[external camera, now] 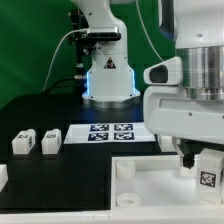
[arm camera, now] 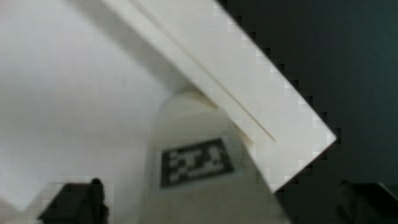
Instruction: Assemble one leg
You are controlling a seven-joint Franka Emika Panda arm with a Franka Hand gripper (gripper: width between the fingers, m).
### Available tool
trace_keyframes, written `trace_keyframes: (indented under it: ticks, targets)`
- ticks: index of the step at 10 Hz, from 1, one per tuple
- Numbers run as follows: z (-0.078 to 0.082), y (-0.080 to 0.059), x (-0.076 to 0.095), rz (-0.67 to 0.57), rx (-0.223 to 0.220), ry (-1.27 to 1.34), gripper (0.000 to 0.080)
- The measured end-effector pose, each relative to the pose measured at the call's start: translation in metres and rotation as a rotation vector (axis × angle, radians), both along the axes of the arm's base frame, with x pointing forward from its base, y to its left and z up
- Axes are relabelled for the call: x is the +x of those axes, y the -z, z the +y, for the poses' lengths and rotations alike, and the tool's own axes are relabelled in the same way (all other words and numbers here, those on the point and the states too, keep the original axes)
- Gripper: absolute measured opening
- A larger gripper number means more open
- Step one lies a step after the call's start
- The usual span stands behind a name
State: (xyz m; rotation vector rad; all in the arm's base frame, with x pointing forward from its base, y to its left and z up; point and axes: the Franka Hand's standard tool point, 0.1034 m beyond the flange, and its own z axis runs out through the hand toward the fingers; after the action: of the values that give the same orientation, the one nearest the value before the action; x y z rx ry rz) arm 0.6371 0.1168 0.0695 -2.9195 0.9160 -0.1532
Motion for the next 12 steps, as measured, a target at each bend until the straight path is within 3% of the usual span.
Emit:
trace_keyframes:
  ticks: [2,4,7,10,12]
  targets:
    - [0.0008,0.0008,-0.0004,0.000,0.006,0.052,0.0604]
    - [0.0010,0.0011,-0.0006,0.005,0.021,0.167,0.0316]
    - [-0.0033,0.0028,-0.0032,0.027,0.052,0.482,0.0299]
    - [0.0047,0.0026,-0.0056,0.061,0.147,1.130,0.0299]
    - [0.0039,0.0033,-0.0056,0.074,0.215,1.393,0.0296]
